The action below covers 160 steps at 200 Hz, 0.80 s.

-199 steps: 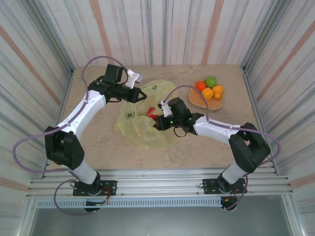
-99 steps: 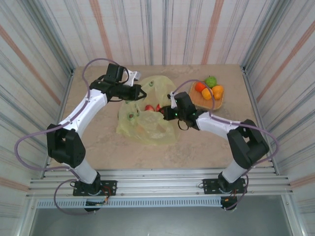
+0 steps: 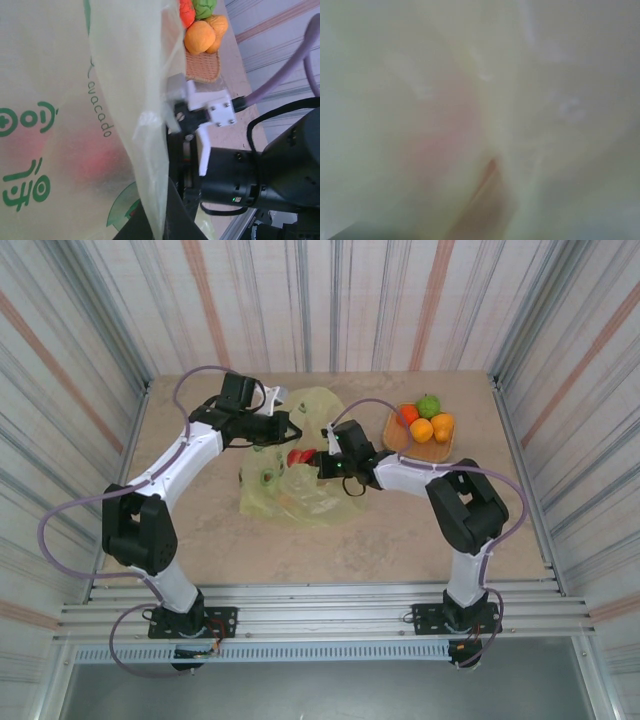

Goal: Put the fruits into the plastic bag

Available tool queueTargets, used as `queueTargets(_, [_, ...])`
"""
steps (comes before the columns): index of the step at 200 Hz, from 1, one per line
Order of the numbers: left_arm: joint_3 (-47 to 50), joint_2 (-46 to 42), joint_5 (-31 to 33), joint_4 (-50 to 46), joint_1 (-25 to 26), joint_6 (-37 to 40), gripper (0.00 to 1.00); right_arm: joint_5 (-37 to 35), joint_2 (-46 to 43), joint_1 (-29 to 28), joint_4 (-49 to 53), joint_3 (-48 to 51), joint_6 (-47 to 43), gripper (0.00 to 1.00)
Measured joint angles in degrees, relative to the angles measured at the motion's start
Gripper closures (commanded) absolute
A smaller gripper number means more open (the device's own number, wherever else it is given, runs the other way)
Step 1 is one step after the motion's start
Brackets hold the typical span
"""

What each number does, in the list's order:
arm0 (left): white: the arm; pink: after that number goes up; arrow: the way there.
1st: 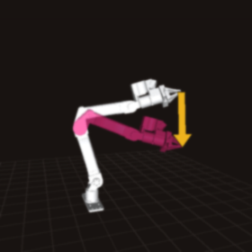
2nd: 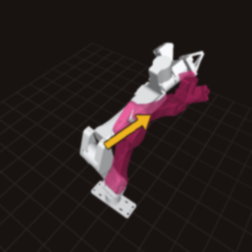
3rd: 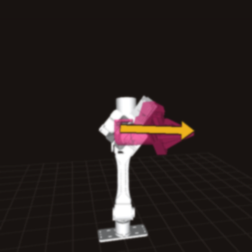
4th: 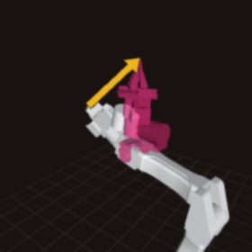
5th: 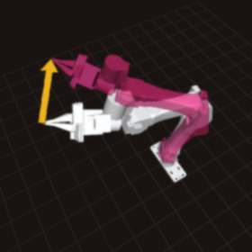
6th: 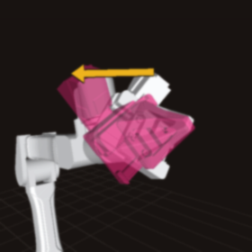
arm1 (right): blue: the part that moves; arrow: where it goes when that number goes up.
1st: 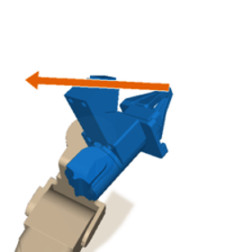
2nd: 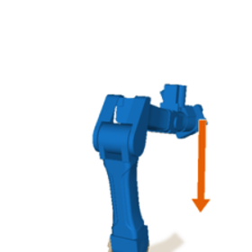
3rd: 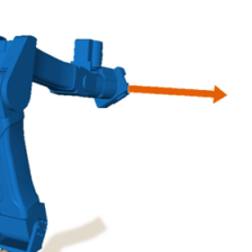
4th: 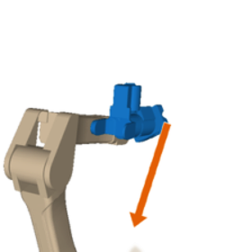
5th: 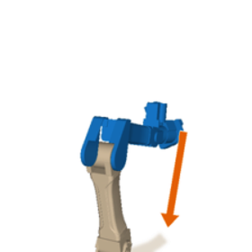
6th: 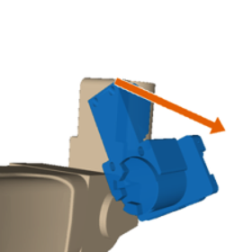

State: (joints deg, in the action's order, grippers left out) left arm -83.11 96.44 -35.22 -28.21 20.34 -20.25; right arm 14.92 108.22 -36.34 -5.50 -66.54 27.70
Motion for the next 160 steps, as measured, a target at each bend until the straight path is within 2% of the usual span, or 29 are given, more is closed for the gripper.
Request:
queueTargets(64, [0.4, 0.0, -0.4, 1.1, -0.1, -1.1, 1.00, 6.2, 5.0, -0.5, -2.9, -4.2, 9.3, 0.44])
queueTargets(129, [0.4, 0.0, -0.6, 1.0, -0.8, -1.3, 1.00, 12.2, 7.0, -1.1, -3.0, -7.2, 12.2, 0.26])
queueTargets(160, [0.4, 0.0, -0.6, 1.0, -1.4, -1.7, 1.00, 13.6, 6.9, -0.1, -3.0, -7.1, 12.2, 0.22])
